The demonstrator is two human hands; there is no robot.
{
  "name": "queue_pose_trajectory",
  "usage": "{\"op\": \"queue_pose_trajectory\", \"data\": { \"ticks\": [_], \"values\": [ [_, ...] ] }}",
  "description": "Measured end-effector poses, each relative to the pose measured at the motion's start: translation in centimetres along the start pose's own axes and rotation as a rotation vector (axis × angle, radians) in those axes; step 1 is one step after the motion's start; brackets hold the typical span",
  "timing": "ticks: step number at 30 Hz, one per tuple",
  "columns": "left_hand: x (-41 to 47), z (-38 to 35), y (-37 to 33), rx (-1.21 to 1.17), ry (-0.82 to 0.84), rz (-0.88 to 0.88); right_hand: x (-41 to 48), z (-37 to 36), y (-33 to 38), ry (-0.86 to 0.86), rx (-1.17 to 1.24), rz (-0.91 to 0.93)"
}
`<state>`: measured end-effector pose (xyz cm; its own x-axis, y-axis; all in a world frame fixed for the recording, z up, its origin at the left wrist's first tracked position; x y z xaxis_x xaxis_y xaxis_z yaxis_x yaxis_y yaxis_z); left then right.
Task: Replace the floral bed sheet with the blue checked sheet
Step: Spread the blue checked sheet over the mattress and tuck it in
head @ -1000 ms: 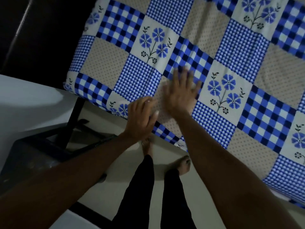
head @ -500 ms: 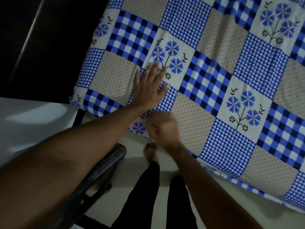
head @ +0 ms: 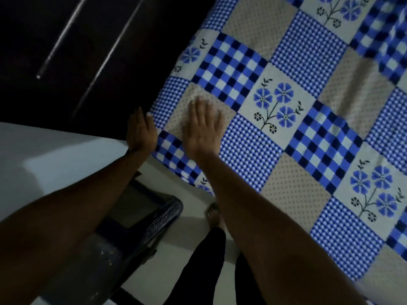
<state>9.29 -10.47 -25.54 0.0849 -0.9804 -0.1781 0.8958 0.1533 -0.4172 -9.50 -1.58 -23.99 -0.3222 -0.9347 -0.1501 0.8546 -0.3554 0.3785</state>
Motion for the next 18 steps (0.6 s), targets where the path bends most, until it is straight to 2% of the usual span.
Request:
{"op": "queue_pose_trajectory", "data": {
  "ticks": [4, 6, 8, 10, 12, 14, 16, 18],
  "values": [
    [0.5, 2.5, -3.5, -0.098, -0.118, -0.156, 0.2, -2.0, 6.8, 0.172, 0.035, 0.252],
    [0.3, 2.9, -7.0, -0.109, -0.143, -0.279, 0.5, 0.1, 6.8, 0.123, 0.158, 0.330],
    [-0.5, 2.3, -10.8, -0.147, -0.139, -0.417, 1.0, 4.1, 1.8, -0.089, 0.267, 0.186],
    [-1.5, 0.9, -15.0, -0.153, -0.112, -0.597, 0.9, 7.6, -7.3, -0.284, 0.182, -0.101],
    [-2.5, -1.7, -18.9, -0.097, -0.049, -0.739, -0.3, 10.3, -16.7, -0.361, 0.083, -0.440],
    [-3.3, -3.9, -22.4, -0.040, -0.024, -0.809, -1.4, 10.9, -22.9, -0.346, 0.030, -0.689],
    [-3.6, -5.3, -25.8, -0.060, -0.029, -0.826, -0.3, 11.4, -24.6, -0.353, 0.008, -0.728],
    [-3.2, -6.0, -28.8, -0.099, -0.046, -0.844, 2.9, 11.2, -21.5, -0.380, 0.089, -0.662]
  ]
}}
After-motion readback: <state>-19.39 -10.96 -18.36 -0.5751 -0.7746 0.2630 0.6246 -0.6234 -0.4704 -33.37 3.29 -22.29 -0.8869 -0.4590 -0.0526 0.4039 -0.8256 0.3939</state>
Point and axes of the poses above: each hand's wrist, its own x-axis towards the middle knuckle, its own z-axis out of the back of the hand, y = z × x, the point moved 10 cm from there along x, towards the middle knuckle, and after that the axes turned 7 degrees about -y, right-handed, at the moved point
